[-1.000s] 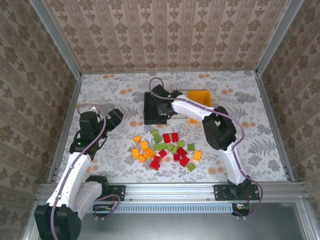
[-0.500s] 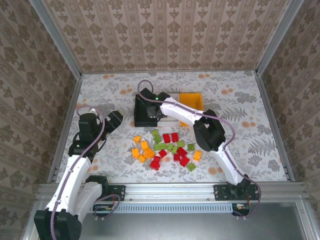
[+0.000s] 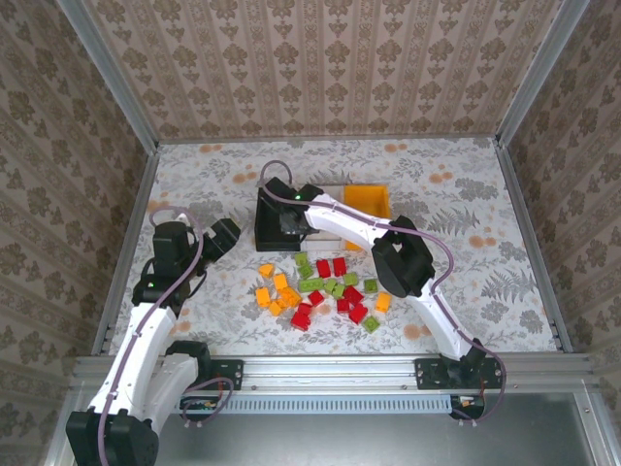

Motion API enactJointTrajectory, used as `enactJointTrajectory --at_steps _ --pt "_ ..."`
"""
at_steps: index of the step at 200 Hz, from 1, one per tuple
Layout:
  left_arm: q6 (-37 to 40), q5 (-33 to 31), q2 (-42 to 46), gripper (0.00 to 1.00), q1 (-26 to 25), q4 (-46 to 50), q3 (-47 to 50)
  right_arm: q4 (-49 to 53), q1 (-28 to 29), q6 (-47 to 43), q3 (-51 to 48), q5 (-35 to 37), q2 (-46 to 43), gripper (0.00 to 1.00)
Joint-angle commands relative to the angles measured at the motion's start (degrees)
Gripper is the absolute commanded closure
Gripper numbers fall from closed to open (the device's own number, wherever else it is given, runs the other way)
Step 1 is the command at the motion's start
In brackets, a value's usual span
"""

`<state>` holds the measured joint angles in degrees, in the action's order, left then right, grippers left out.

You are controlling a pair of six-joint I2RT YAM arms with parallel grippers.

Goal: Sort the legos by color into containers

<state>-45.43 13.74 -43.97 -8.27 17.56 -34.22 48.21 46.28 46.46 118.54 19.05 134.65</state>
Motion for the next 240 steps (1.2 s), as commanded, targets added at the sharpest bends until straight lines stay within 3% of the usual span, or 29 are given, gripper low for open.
enactJointTrajectory --at_steps 1,49,93,164,240 --pt "1.40 0.94 0.98 0.01 -0.13 0.55 -0.32 0.34 0.69 -0.15 -0.08 -0.42 -1.61 0.64" --pt "2.00 1.46 1.12 0.00 -0.15 1.03 -1.92 -2.78 0.87 -2.78 -2.35 0.58 -8.01 0.40" --pt "2.72 2.78 1.64 0.00 -0.58 -0.93 -2.60 -10.32 1.46 -3.65 -21.03 0.60 -24.83 0.30" --pt "3.55 0.16 0.40 0.00 -6.56 -0.04 -1.93 -6.36 0.68 -1.19 -51.43 1.30 -45.83 0.30" --pt "2.39 0.77 -2.47 0.00 -7.10 -0.19 -0.79 -5.83 -2.25 -2.42 -60.96 -1.82 -44.18 0.38"
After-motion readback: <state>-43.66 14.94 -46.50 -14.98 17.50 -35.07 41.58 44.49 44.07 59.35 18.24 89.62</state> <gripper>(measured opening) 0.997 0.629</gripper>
